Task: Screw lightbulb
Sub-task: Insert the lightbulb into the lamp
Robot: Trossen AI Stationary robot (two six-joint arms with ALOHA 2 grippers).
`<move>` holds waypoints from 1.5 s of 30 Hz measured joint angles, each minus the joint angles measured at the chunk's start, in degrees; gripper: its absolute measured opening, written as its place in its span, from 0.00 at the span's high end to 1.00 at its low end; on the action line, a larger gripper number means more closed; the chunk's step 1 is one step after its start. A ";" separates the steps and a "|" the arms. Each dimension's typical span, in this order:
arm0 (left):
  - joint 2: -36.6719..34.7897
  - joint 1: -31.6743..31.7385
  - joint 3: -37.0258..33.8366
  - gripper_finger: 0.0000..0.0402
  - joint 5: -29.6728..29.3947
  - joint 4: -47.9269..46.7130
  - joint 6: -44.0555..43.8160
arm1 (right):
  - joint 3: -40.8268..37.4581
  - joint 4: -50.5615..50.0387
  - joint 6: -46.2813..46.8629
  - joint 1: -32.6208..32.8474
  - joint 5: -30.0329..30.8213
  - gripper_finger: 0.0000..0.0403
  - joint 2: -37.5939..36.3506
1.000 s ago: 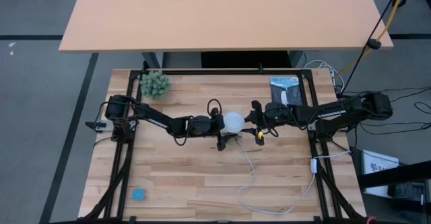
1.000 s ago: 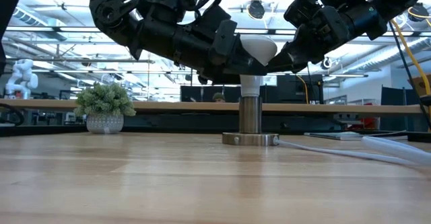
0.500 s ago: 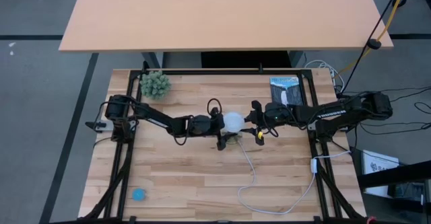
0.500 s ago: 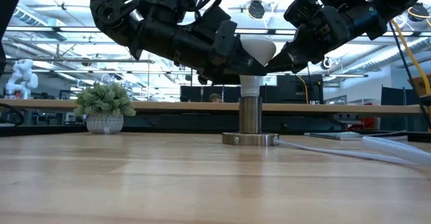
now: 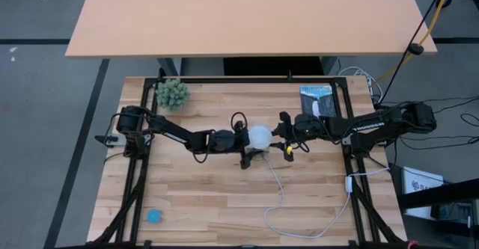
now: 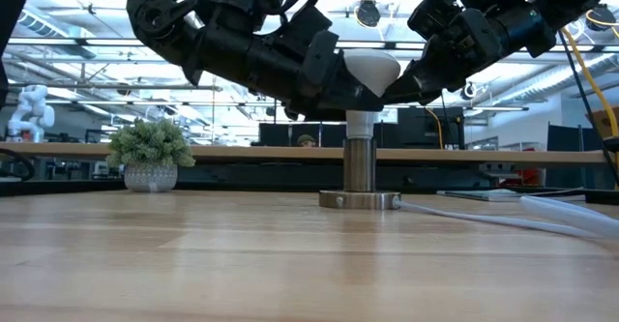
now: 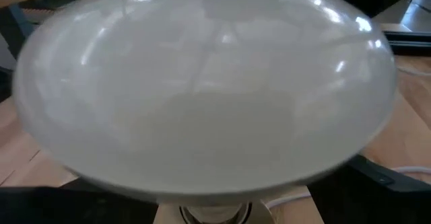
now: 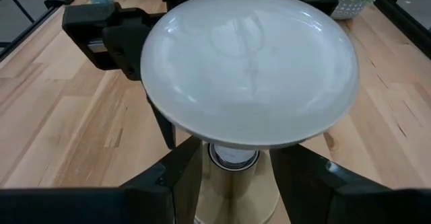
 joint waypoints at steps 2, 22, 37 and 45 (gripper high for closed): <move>0.00 0.01 -0.01 0.21 0.00 -0.81 0.02 | 0.00 -0.02 0.00 0.00 0.01 0.59 0.00; 0.00 0.43 -1.22 0.21 -0.21 -0.72 -0.42 | 0.00 -0.12 -0.67 -0.02 0.01 0.59 0.00; -7.43 0.13 -7.75 0.21 -2.64 -4.48 -2.21 | 0.00 -0.31 -0.70 -0.02 -0.01 0.59 0.00; -7.21 -0.75 -8.59 0.21 -2.34 -7.38 -2.37 | 0.00 -0.39 -0.70 0.00 -0.01 0.59 0.00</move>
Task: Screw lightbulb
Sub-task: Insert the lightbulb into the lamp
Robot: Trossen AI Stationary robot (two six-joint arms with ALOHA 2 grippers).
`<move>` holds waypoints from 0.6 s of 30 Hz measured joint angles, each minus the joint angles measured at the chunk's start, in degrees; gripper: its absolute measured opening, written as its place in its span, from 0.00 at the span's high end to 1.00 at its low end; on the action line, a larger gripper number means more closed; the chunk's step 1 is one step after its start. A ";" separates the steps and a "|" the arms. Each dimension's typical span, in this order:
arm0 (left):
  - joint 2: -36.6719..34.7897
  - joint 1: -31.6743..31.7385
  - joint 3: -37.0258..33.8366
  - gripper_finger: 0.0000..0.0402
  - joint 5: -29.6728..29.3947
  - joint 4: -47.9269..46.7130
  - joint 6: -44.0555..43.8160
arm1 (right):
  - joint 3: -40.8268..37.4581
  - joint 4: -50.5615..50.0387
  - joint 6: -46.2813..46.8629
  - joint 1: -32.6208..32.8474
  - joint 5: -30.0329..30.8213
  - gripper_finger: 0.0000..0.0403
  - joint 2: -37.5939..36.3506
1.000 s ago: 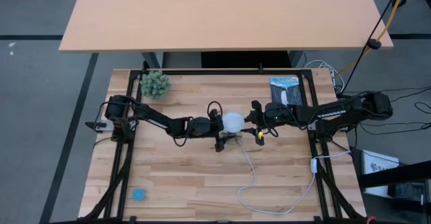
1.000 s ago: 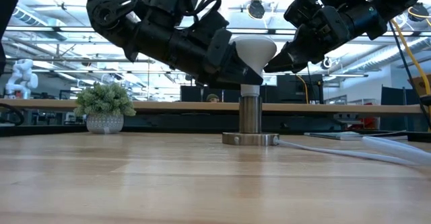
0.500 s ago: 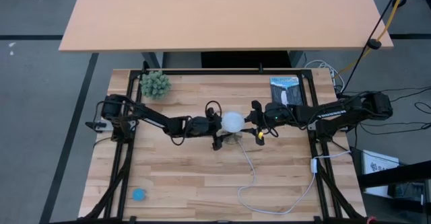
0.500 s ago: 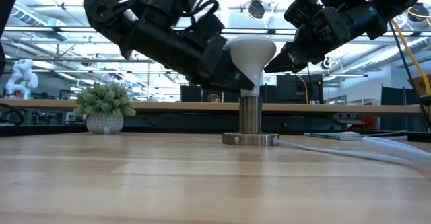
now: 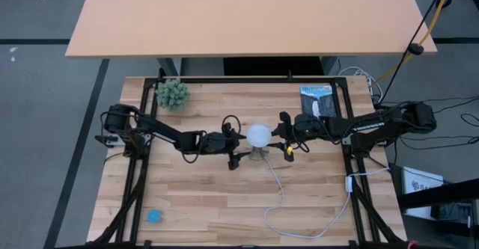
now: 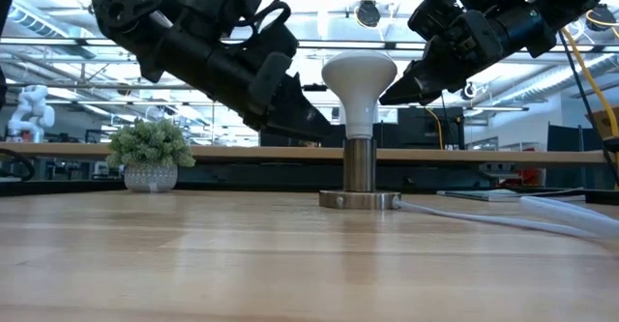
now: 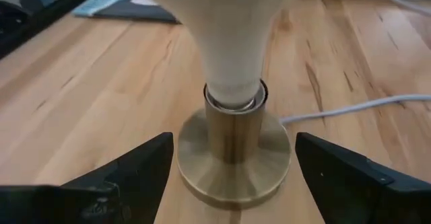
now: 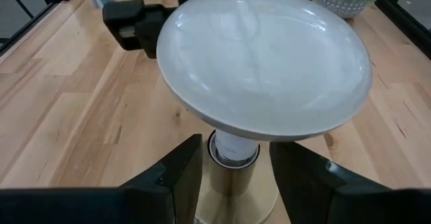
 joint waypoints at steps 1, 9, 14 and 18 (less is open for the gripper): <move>0.00 -0.02 0.00 0.21 0.00 0.17 0.00 | 0.00 0.00 0.00 0.00 0.00 0.59 0.00; 0.00 0.03 0.02 0.21 0.02 1.53 0.00 | 0.00 -0.02 0.00 -0.01 0.00 0.59 0.00; 0.00 0.03 0.02 0.21 0.02 1.48 0.00 | 0.00 -0.02 0.02 -0.01 0.00 0.59 0.00; 0.00 0.03 0.02 0.21 0.02 1.55 -0.94 | 0.00 -0.02 0.02 0.00 0.00 0.59 0.00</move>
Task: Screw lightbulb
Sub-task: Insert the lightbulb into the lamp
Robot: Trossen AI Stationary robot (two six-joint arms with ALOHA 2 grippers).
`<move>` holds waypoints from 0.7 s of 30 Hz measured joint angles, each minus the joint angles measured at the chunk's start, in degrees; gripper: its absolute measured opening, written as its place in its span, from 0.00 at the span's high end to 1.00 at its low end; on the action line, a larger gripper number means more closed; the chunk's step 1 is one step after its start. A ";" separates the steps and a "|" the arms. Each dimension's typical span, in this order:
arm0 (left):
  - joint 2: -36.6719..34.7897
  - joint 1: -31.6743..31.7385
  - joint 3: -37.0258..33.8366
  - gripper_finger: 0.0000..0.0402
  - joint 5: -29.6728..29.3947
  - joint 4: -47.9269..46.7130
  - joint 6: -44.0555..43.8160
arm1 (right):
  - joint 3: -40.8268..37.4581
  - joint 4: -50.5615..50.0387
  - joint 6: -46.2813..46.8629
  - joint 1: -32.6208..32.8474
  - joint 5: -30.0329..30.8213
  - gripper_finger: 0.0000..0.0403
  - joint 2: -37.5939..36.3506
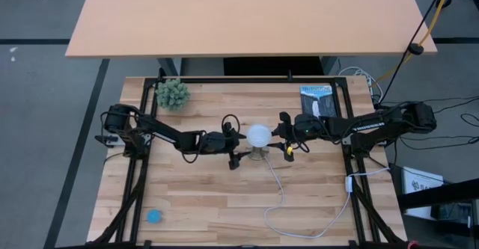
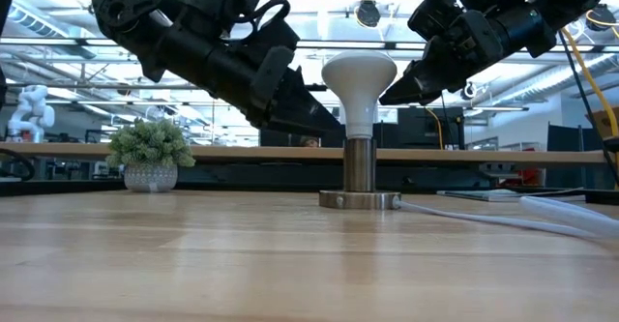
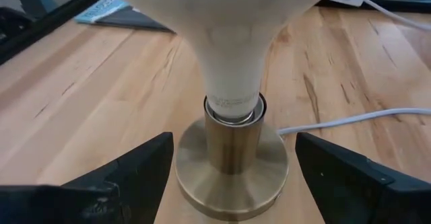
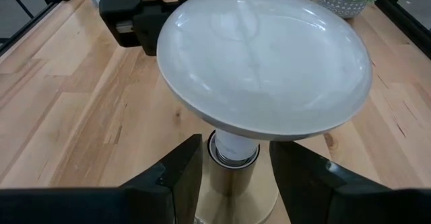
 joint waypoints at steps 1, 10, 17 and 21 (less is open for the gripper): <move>0.00 0.00 0.00 0.21 0.02 -0.02 -0.41 | 0.00 0.00 -0.02 0.00 0.00 0.59 0.00; 0.00 -0.56 0.00 0.21 0.00 6.53 -0.65 | 0.00 0.00 0.00 0.00 0.00 0.59 0.00; 0.00 -1.67 0.04 0.21 0.03 8.90 -1.49 | 0.00 0.00 0.00 0.00 0.00 0.59 0.00; 0.00 -1.99 0.04 0.21 -0.12 8.90 -4.48 | 0.00 0.00 0.00 0.00 0.01 0.59 0.00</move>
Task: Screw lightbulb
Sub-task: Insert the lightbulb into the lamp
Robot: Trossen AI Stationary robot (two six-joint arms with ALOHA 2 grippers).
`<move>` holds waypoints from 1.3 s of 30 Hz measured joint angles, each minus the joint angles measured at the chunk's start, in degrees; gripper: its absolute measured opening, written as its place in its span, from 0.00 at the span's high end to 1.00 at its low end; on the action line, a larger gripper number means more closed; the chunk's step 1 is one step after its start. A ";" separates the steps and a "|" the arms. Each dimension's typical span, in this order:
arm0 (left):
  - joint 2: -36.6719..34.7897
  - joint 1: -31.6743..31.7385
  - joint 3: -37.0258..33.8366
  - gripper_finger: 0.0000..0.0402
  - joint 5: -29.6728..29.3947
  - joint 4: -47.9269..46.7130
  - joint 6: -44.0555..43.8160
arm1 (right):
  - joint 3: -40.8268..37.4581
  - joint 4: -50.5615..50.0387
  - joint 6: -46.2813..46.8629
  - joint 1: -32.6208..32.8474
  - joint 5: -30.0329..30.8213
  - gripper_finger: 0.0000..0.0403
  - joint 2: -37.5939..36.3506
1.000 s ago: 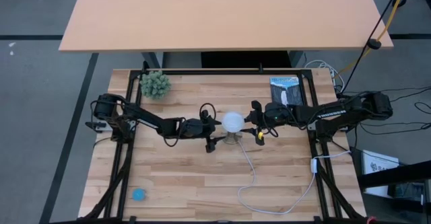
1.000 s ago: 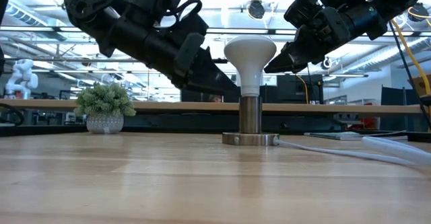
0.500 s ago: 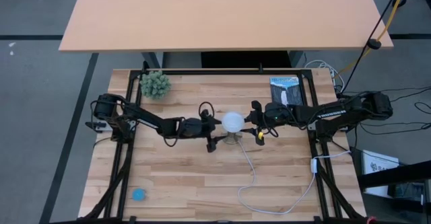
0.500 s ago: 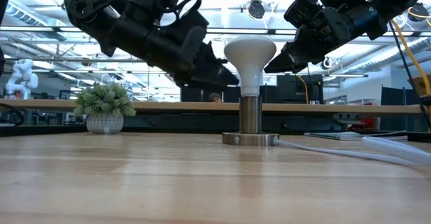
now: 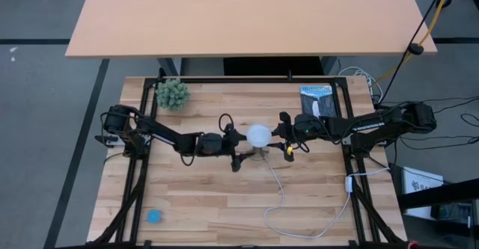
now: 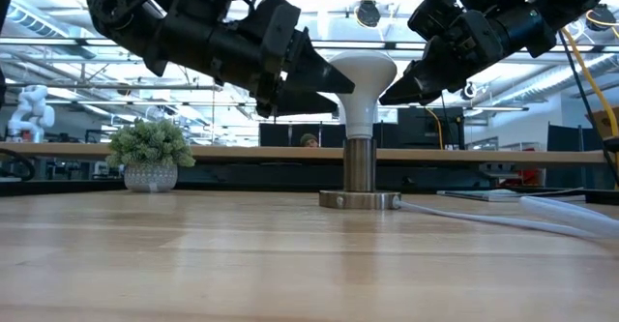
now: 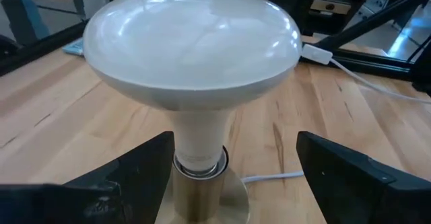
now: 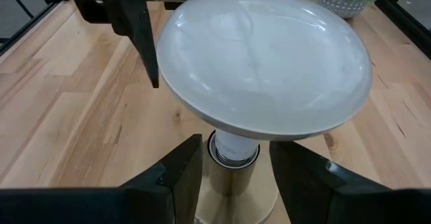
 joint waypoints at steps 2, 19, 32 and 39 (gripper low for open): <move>0.00 0.00 0.00 0.21 -0.01 0.00 -0.10 | 0.00 0.00 0.00 0.00 -0.01 0.59 0.00; 0.02 -1.91 0.00 0.21 -1.42 -0.34 -3.62 | 0.00 0.02 0.00 0.00 -0.01 0.59 0.00; 0.04 -5.51 0.00 0.39 -8.15 -0.81 -0.19 | 0.00 0.02 0.00 0.00 0.01 0.59 0.00; 0.04 -5.60 0.00 0.61 -7.51 -0.76 -0.70 | 0.00 0.02 0.00 0.00 -0.01 0.59 0.00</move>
